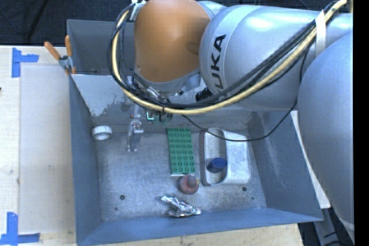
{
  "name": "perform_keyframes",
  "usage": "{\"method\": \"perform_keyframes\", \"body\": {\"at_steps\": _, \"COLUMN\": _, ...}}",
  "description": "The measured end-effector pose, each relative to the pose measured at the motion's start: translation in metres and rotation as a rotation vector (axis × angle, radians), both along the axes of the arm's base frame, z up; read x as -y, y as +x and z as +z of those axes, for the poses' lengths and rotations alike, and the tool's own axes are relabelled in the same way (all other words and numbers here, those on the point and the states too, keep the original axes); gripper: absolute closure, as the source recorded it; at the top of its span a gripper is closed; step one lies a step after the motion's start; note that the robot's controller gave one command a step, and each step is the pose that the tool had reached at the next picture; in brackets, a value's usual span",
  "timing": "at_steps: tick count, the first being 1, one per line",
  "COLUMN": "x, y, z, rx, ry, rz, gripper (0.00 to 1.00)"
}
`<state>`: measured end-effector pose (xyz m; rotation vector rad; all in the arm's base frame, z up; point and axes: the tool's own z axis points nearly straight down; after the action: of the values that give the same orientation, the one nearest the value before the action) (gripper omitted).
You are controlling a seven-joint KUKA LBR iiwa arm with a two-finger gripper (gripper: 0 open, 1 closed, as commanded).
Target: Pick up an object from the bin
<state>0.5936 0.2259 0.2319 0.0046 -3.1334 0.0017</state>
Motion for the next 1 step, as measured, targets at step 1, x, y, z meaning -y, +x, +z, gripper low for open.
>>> {"method": "perform_keyframes", "body": {"at_steps": 1, "x": 0.0670, "y": 0.0090, "z": -0.1604, "rx": 0.012, "ry": 0.005, "rz": 0.259, "gripper": 0.00}}
